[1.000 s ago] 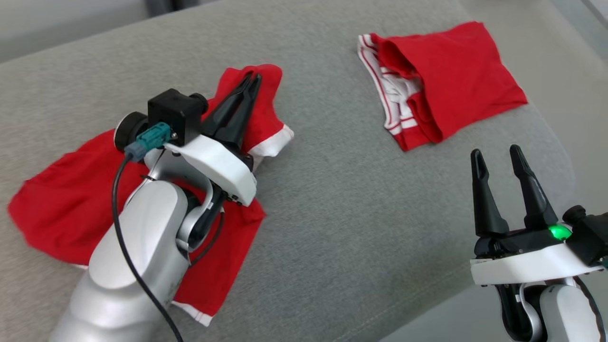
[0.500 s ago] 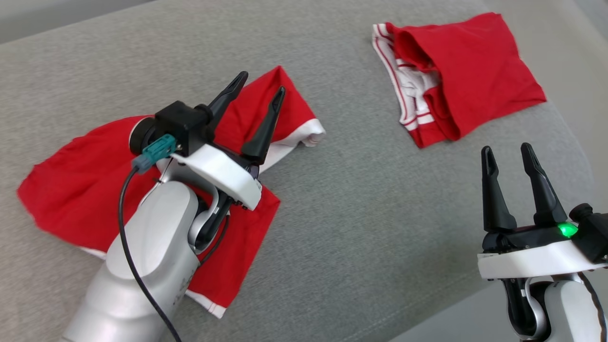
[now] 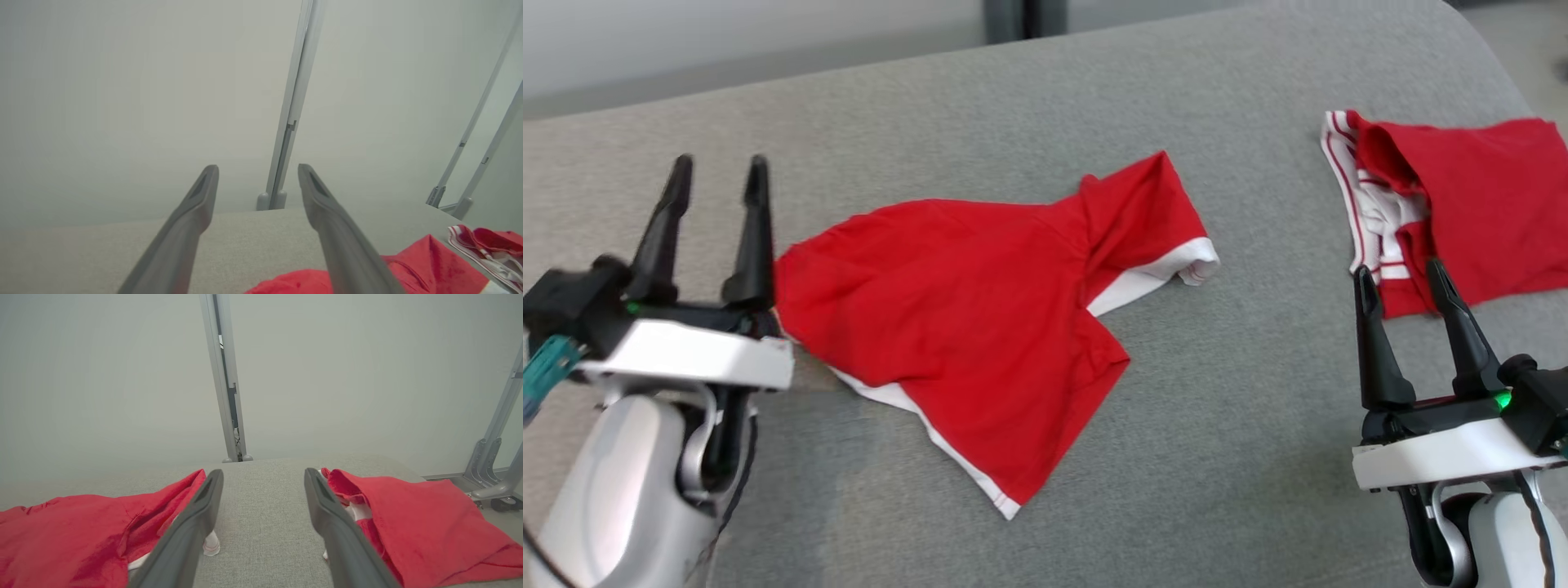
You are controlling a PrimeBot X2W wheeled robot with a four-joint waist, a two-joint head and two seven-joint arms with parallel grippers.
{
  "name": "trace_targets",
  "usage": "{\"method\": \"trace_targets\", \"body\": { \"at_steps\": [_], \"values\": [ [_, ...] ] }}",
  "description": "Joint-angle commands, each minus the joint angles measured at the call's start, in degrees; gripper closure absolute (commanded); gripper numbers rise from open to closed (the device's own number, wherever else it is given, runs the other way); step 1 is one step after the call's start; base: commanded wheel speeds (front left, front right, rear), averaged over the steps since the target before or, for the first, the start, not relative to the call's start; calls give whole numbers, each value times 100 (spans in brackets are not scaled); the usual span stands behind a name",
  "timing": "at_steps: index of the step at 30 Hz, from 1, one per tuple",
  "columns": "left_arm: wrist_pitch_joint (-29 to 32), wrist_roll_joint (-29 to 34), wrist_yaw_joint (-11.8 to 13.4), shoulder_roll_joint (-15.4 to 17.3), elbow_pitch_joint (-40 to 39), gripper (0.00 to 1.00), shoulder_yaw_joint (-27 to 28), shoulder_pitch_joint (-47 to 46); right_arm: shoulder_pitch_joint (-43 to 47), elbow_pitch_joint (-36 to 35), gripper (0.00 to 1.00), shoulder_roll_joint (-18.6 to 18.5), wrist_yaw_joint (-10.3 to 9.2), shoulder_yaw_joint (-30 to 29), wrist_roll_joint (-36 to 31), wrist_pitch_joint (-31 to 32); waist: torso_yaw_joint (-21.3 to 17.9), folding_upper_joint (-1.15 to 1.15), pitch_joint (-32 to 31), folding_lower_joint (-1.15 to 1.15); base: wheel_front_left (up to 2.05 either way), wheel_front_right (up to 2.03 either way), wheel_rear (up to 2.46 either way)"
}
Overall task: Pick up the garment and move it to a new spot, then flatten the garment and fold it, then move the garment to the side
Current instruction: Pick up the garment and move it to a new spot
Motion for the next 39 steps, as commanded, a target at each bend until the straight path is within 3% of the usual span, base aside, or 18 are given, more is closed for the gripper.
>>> {"method": "trace_targets", "body": {
  "at_steps": [1, 10, 17, 24, 39],
  "values": [
    [-14, 76, 22, 70, -159, 0, 227, 280, 73, -36, 0, -31, -2, -27, -43, 48, 314, 0, -281, 0, 0, 0, 0],
    [-16, 340, 75, 332, -878, 0, 937, 1552, 299, -43, 0, -177, -2, -6, -147, 258, 679, 0, -667, 0, 0, 0, 0],
    [122, 480, 316, 260, -1412, 0, 779, 2376, 645, -52, 0, -229, -2, -66, -100, 361, 802, 0, -1041, 0, 0, 0, 0],
    [250, 475, 368, 278, -1606, 0, 682, 2886, 1016, -146, 0, -185, -2, -152, -65, 437, 867, 0, -1348, 0, 0, 0, 0],
    [493, 530, 511, 392, -1771, 0, 576, 3225, 1556, -594, 0, -89, -2, -295, -142, 726, 881, 0, -1626, 0, 0, 0, 0]
  ]
}}
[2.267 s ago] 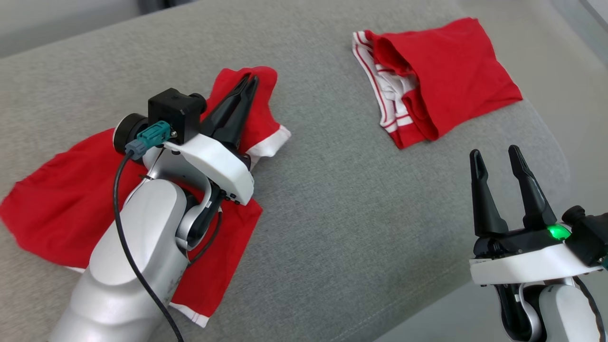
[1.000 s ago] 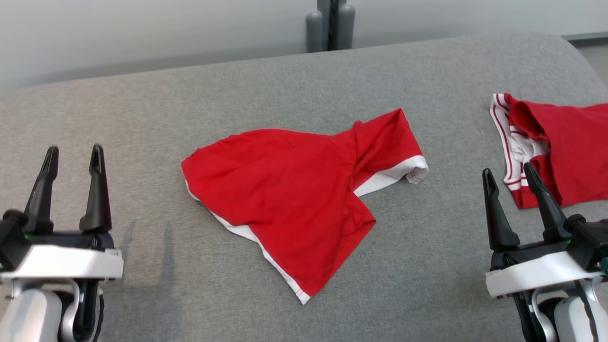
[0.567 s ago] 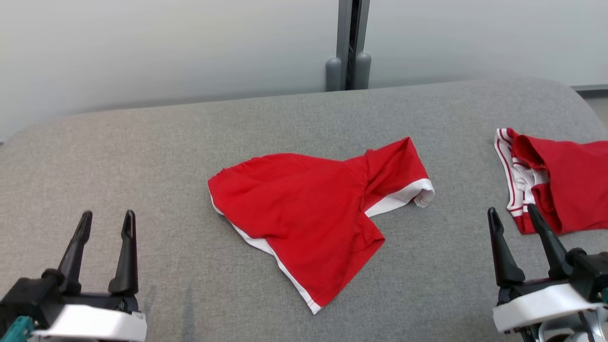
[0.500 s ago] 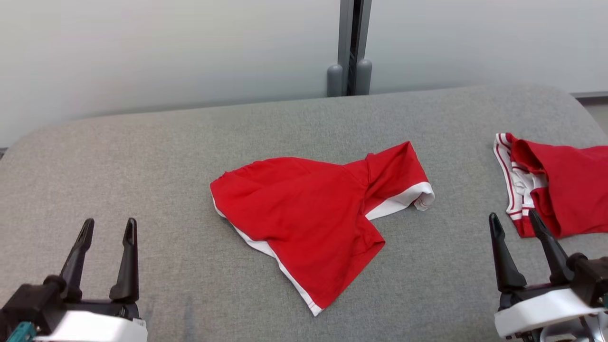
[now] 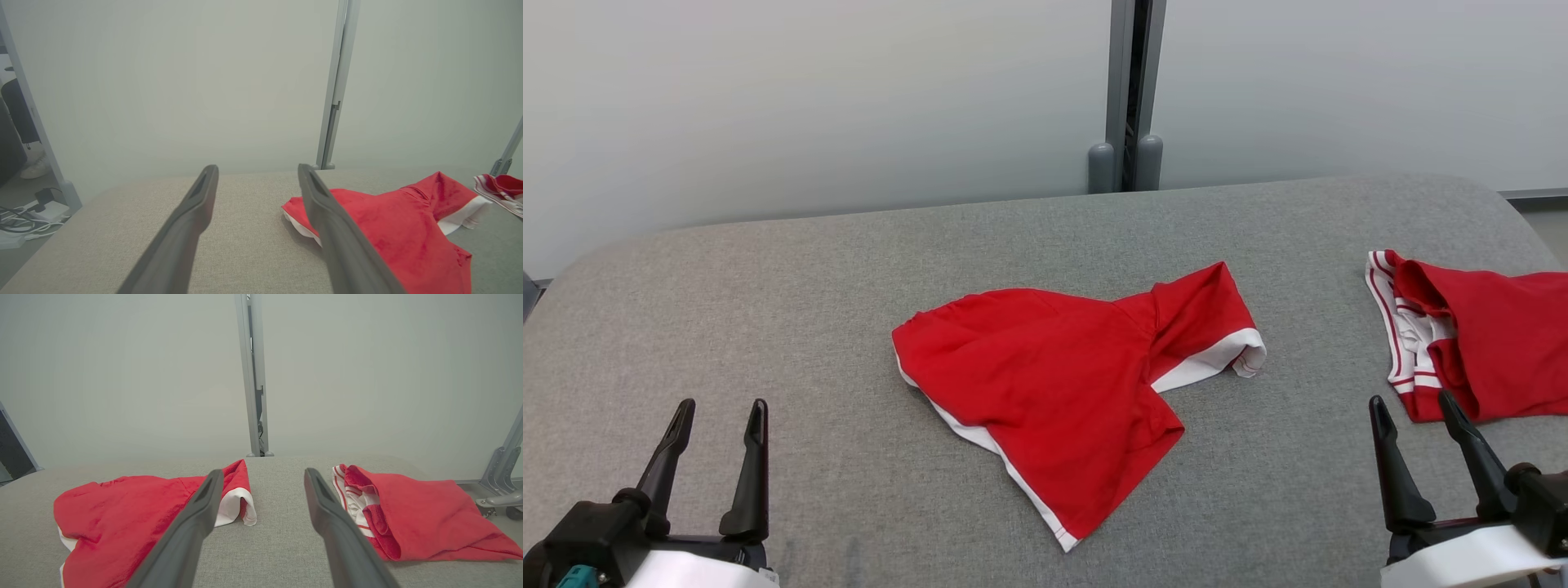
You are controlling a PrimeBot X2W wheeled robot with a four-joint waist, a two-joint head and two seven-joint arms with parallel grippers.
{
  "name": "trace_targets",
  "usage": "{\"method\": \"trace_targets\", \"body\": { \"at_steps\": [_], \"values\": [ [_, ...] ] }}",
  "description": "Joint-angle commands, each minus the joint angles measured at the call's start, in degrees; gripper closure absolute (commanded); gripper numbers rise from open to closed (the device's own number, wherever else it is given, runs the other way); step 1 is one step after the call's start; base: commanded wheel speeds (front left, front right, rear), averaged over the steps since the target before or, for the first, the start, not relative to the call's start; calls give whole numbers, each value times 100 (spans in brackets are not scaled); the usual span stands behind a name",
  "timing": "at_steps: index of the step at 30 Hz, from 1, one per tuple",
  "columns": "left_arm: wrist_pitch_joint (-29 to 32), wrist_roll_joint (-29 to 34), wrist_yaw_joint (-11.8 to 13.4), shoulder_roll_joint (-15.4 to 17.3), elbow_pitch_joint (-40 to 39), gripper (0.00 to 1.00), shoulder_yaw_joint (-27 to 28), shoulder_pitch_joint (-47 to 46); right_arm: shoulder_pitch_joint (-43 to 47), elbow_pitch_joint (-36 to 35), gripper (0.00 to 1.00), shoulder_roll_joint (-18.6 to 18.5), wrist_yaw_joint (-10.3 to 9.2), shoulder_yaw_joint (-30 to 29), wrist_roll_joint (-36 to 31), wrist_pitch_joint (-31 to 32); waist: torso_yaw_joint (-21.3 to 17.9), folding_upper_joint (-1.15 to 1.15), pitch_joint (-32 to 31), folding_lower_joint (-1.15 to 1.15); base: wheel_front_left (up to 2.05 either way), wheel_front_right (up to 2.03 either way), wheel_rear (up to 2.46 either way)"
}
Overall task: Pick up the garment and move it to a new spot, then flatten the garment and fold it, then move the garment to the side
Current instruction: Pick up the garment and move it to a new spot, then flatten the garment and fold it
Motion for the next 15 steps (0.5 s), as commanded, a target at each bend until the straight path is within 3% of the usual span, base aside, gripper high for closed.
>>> {"method": "trace_targets", "body": {
  "at_steps": [1, 15],
  "values": [
    [10, -5, 17, 44, -7, 0, 7, 20, 38, -47, 0, -5, -2, -29, -26, 16, -1, 0, 3, 0, 0, 0, 0],
    [56, -53, 75, 52, -44, 0, -45, -71, 21, -106, 0, 35, -2, -45, 12, 47, 25, 0, 40, 0, 0, 0, 0]
  ]
}}
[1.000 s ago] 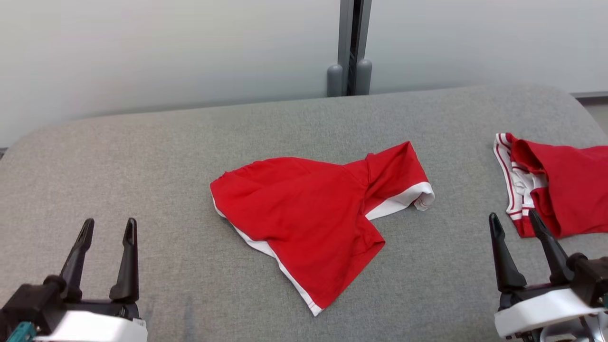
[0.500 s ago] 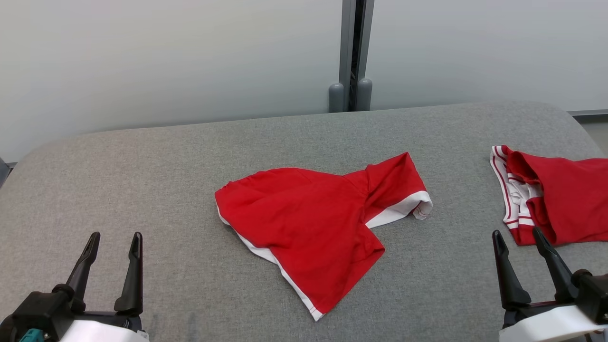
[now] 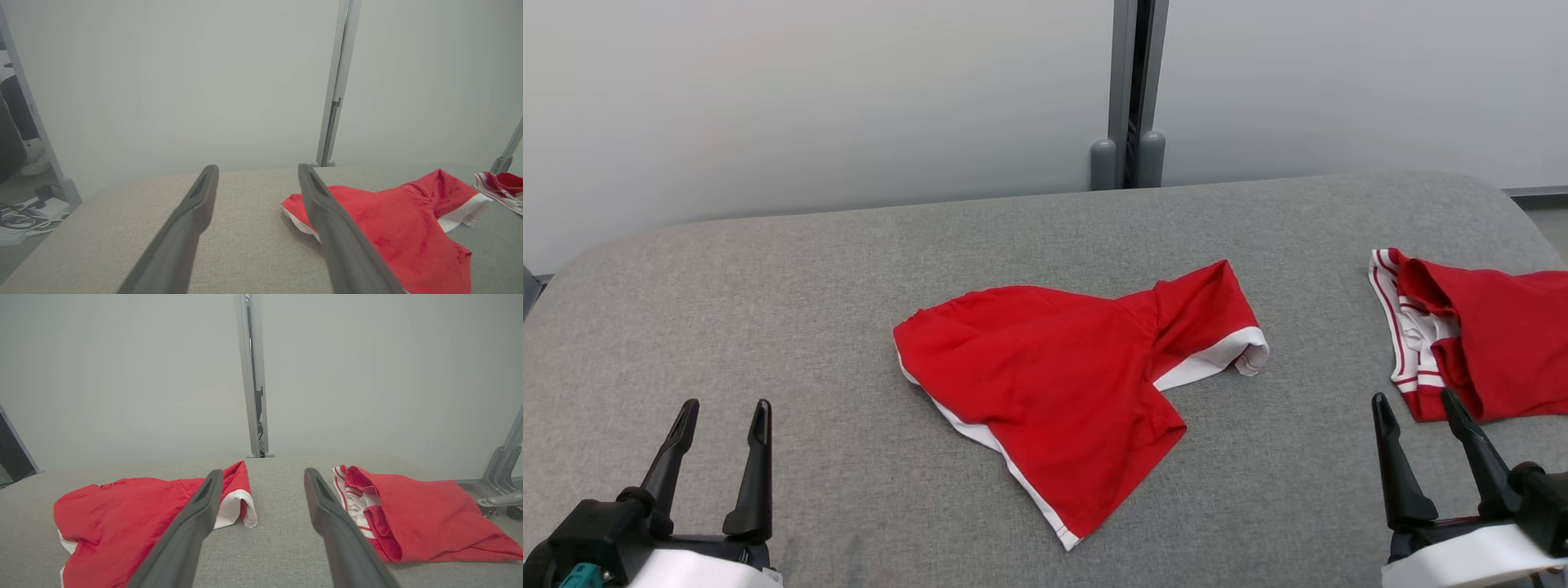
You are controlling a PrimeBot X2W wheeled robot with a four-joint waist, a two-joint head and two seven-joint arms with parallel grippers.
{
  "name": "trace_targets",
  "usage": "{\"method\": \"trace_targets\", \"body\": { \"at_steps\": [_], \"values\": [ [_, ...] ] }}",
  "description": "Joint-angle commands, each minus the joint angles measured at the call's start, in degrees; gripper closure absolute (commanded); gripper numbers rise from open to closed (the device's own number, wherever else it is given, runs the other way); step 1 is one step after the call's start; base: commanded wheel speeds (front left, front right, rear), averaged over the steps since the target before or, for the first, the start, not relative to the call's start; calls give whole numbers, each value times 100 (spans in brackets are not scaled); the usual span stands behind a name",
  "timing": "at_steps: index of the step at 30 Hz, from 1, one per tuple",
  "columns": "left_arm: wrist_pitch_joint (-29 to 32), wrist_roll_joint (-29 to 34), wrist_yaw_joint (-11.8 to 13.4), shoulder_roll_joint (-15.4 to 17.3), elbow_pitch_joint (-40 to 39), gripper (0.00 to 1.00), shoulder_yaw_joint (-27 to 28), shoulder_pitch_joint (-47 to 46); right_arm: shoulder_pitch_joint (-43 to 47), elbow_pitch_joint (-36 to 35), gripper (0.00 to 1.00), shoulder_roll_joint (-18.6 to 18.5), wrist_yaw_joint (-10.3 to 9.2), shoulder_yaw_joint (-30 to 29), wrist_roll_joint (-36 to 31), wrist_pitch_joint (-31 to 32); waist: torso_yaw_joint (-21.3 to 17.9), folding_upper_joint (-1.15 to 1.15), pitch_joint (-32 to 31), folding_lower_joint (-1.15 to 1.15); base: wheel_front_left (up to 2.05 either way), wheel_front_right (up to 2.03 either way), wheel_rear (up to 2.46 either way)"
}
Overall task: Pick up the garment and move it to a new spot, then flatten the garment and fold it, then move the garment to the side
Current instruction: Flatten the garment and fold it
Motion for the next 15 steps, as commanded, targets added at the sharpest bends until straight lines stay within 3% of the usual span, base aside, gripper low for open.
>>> {"method": "trace_targets", "body": {
  "at_steps": [1, 10, 15],
  "values": [
    [10, -33, 25, 35, -31, 0, 1, -73, 2, -20, 0, 1, -2, 40, 14, 48, 10, 0, 13, 0, 0, 0, 0],
    [1, 26, -9, 11, -106, 0, -105, -356, -169, 490, 0, -80, -2, 1101, 284, 557, 233, 0, 334, 0, 0, 0, 0],
    [-68, 20, -66, -75, -21, 0, -194, -589, -465, 1168, 0, -132, -2, 2152, 612, 708, 469, 0, 616, 0, 0, 0, 0]
  ]
}}
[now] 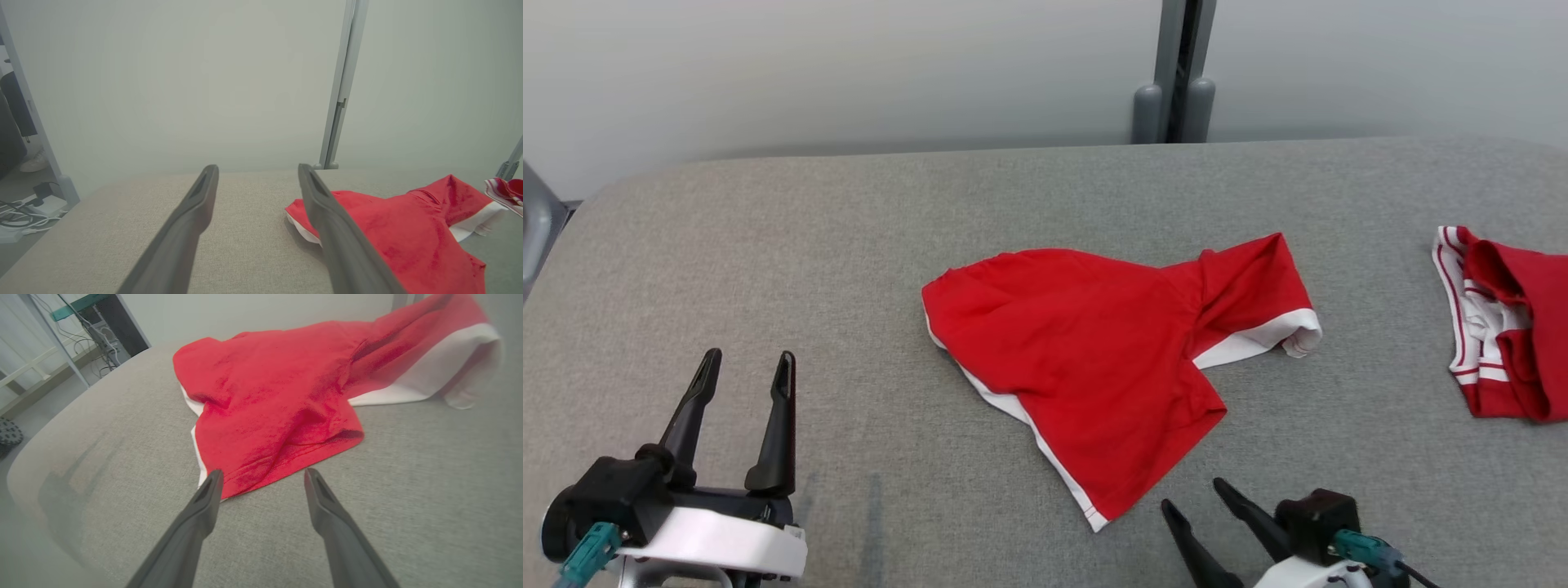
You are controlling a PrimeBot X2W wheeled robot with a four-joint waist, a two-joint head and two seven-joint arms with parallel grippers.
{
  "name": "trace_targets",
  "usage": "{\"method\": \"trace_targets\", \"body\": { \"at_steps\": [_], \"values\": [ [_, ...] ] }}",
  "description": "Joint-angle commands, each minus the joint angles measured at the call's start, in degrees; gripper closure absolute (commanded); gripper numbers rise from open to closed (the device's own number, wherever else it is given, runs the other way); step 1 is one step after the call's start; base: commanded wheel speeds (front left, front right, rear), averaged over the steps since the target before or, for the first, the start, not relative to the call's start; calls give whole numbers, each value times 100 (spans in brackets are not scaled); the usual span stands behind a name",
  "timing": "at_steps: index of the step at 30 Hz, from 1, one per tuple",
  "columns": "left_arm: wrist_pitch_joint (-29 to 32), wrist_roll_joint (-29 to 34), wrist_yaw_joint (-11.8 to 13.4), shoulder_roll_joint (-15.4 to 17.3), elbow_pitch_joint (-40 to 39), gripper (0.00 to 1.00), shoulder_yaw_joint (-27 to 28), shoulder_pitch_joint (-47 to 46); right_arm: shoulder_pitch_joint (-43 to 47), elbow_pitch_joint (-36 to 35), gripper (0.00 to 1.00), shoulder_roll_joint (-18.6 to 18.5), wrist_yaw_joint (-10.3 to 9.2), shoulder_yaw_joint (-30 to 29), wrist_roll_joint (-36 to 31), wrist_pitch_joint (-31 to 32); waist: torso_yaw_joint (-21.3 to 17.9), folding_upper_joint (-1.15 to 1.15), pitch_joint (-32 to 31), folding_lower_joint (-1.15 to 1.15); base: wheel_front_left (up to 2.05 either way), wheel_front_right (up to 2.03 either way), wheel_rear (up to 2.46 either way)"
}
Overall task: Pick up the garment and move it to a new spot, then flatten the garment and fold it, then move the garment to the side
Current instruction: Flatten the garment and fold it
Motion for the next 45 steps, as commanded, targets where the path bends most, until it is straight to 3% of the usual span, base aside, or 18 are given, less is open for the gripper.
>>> {"method": "trace_targets", "body": {
  "at_steps": [1, 10, 11, 12, 13, 17, 21, 30, 36, 40, 45],
  "values": [
    [-35, -7, -45, 1, 23, 0, 9, -110, -117, 65, 0, -34, -2, 42, 47, -17, 138, 0, 142, 0, 0, 0, 0],
    [-220, -63, -162, -115, 365, 0, -67, -466, -1029, 1403, 0, 76, -2, 945, 663, -277, 421, 0, 492, 0, 0, 0, 0],
    [-233, -61, -179, -125, 399, 0, -70, -502, -1135, 1514, 44, 86, -2, 1009, 743, -326, 437, 0, 522, 0, 0, 0, 0],
    [-249, -64, -196, -131, 432, 0, -70, -534, -1231, 1612, 67, 90, -2, 1087, 804, -363, 446, 0, 544, 0, 0, 0, 0],
    [-272, -66, -193, -136, 462, 0, -70, -557, -1321, 1692, 100, 96, -2, 1157, 854, -416, 454, 0, 561, 0, 0, 0, 0],
    [-322, -70, -216, -164, 566, 0, -59, -652, -1639, 1824, 100, 99, -2, 1385, 1064, -625, 460, 0, 601, 0, 0, 0, 0],
    [-368, -76, -220, -181, 647, 0, -18, -663, -1832, 1530, 100, 79, -2, 1616, 1155, -761, 394, 0, 586, 0, 0, 0, 0],
    [-439, -92, -226, -182, 719, 0, 73, -615, -1903, -441, 100, -534, -1, 1957, 1825, 161, 103, 0, 531, 0, 0, 0, 0],
    [-464, -92, -212, -164, 707, 0, 134, -577, -1534, -2023, 100, -844, -1, 1546, 2726, 1130, -43, 0, 529, 0, 0, 0, 0],
    [-472, -90, -207, -157, 689, 0, 168, -564, -1321, -2737, 100, -854, -1, 1185, 3152, 1573, -95, 0, 539, 0, 0, 0, 0],
    [-475, -81, -230, -168, 657, 0, 196, -588, -978, -3312, 100, -672, -1, 261, 3767, 2054, -139, 0, 588, 0, 0, 0, 0]
  ]
}}
